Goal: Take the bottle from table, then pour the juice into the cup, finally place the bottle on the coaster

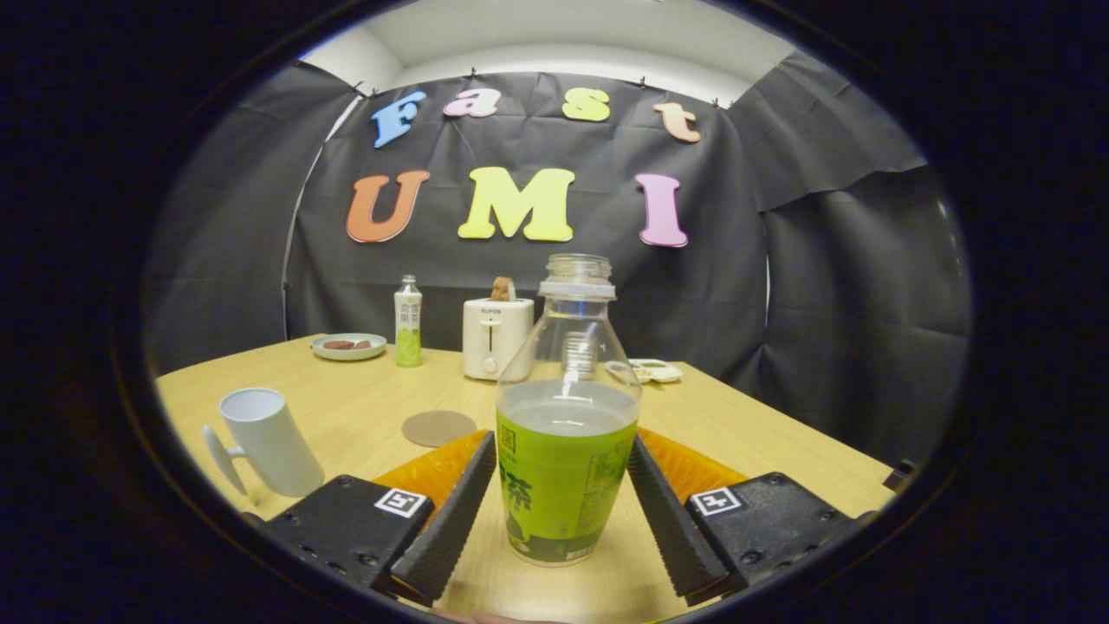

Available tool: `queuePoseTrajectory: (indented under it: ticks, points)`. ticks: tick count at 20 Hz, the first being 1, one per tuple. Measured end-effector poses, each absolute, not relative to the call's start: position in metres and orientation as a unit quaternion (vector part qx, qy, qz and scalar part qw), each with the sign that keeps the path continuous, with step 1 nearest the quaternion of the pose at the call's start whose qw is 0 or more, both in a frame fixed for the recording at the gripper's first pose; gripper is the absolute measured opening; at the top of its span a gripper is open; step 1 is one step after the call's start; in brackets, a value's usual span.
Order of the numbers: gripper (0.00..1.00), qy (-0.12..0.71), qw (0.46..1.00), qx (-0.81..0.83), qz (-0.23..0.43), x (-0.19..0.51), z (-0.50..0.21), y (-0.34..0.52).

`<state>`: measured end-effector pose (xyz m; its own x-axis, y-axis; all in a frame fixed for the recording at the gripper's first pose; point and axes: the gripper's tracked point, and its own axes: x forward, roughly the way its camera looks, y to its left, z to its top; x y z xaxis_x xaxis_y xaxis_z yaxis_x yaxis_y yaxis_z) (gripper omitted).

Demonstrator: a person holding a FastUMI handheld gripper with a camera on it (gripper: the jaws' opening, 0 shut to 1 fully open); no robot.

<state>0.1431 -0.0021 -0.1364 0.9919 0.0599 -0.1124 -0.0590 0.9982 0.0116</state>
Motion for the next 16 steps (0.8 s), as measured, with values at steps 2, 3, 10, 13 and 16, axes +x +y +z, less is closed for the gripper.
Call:
queuePoseTrajectory:
  ticks: [2, 3, 10, 13, 16]
  points:
    - [0.9, 0.058, 0.998, 0.01, 0.03, 0.144, -0.136, -0.003]
    - [0.87, 0.06, 0.998, 0.007, 0.029, 0.142, -0.137, -0.002]
    - [0.81, 0.059, 0.998, -0.007, 0.031, 0.127, -0.128, -0.002]
    - [0.81, 0.054, 0.998, -0.01, 0.034, 0.118, -0.117, -0.001]
    - [0.81, 0.055, 0.998, -0.011, 0.039, 0.108, -0.103, 0.001]
